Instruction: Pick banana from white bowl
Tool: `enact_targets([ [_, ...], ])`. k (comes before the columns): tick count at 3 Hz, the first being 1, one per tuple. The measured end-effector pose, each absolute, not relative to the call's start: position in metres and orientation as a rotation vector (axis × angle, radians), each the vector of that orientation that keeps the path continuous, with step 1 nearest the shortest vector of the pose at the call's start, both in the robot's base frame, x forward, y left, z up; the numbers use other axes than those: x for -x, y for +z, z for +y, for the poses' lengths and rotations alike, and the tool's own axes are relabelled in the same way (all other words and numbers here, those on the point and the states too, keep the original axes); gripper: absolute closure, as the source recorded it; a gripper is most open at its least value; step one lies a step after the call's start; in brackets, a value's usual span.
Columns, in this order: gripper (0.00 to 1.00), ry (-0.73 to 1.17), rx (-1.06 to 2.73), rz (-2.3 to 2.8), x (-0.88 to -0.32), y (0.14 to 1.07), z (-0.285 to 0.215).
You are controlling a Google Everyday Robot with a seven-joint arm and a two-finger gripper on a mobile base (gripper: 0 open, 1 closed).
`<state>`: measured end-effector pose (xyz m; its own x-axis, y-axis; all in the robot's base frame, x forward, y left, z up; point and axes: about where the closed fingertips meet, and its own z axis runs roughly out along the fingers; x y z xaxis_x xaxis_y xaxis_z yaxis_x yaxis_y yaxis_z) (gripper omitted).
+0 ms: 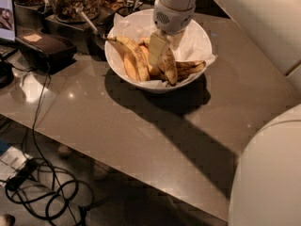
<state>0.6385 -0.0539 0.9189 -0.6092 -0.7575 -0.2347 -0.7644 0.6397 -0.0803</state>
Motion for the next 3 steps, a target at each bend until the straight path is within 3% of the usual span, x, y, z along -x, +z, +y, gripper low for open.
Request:
enact_targets([
  [3,1.0,0.03,1.233,2.601,-0.6354,0.9107,-0.0595],
])
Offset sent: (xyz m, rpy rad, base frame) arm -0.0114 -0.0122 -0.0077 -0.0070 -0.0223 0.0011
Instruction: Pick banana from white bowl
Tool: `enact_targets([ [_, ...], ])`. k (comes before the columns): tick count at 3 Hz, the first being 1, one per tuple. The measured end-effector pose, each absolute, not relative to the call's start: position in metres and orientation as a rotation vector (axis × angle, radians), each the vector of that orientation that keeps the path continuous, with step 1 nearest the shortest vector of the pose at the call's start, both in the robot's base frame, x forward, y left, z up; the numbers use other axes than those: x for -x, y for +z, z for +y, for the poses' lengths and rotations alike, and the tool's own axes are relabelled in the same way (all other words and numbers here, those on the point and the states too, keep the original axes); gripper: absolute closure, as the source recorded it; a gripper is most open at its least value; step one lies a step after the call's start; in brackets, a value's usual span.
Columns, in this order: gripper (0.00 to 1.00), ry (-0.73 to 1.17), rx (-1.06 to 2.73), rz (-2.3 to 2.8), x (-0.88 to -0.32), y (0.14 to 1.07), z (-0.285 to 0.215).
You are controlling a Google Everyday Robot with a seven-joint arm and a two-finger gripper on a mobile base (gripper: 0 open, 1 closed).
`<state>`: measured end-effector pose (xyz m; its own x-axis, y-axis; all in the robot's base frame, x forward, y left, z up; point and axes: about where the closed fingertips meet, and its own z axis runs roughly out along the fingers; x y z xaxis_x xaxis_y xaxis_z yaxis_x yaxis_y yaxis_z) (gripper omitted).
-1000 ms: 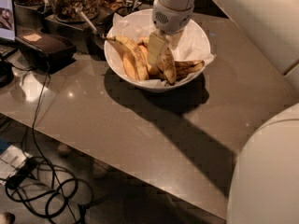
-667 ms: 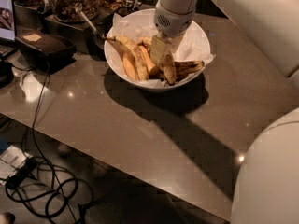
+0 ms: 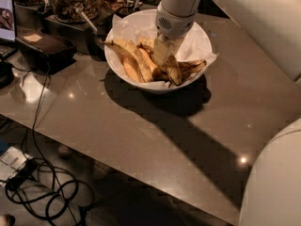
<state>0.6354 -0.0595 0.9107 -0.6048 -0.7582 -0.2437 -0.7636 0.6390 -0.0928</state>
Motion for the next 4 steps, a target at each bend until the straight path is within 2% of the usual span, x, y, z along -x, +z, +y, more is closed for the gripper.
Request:
enact_targets([
  [4,1.0,0.034,1.295,2.482,-0.61,0.946,-0.064],
])
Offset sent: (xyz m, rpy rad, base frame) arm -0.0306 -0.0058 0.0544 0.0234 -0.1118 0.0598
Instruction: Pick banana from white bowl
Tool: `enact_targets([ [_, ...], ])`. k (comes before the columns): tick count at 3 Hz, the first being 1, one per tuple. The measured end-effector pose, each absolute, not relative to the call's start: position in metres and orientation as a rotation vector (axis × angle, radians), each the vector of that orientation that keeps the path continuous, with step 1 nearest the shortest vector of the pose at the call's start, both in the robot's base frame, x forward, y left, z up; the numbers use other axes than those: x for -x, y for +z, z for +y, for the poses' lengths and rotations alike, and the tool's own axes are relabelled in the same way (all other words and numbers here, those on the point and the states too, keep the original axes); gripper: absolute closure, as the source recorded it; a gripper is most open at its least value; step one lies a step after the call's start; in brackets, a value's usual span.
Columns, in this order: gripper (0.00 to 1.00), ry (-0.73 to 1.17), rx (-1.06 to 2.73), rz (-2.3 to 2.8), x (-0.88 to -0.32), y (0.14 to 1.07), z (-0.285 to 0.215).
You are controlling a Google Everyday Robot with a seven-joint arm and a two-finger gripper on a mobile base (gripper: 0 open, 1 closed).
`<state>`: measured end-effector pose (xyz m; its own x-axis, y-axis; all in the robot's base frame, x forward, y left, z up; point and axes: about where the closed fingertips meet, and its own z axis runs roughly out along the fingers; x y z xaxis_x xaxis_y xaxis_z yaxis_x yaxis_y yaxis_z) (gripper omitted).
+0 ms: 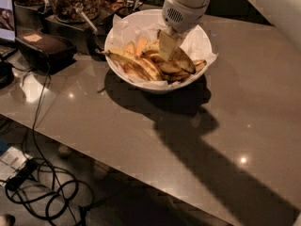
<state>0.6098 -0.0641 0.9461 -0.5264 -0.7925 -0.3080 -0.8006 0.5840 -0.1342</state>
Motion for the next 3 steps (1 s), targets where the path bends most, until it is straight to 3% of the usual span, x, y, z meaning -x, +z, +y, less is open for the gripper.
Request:
enact_targets([
  [3,1.0,0.302,1.249,2.395,-0.576,0.966,-0.084],
])
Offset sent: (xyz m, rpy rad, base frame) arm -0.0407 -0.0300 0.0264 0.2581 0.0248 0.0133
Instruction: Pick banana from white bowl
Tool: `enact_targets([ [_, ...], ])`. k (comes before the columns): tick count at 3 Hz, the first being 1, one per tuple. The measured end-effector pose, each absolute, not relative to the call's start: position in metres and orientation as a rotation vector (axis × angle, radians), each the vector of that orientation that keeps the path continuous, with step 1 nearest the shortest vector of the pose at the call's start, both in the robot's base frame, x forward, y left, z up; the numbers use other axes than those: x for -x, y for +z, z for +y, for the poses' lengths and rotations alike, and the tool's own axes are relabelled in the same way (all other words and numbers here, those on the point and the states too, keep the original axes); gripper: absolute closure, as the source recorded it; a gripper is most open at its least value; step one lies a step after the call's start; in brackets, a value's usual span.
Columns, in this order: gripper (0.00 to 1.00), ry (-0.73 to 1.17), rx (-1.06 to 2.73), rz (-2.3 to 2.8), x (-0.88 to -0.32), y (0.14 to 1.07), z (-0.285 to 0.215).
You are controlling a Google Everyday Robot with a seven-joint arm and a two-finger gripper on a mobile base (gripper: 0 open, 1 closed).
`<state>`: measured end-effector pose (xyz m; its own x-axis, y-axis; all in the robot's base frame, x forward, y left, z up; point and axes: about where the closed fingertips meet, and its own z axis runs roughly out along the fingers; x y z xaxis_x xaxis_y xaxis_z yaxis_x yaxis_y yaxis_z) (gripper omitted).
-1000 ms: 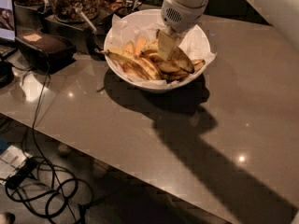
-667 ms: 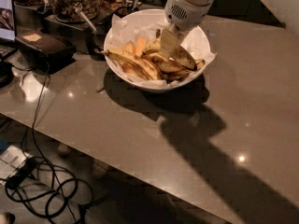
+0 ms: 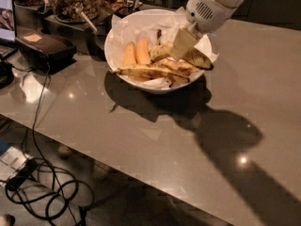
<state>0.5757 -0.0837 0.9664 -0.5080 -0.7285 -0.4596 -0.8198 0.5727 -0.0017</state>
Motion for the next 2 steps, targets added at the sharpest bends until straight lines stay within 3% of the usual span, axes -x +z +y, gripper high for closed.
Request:
enact_targets([
  [2,1.0,0.32,1.277,2.356,-0.574,0.976,-0.07],
])
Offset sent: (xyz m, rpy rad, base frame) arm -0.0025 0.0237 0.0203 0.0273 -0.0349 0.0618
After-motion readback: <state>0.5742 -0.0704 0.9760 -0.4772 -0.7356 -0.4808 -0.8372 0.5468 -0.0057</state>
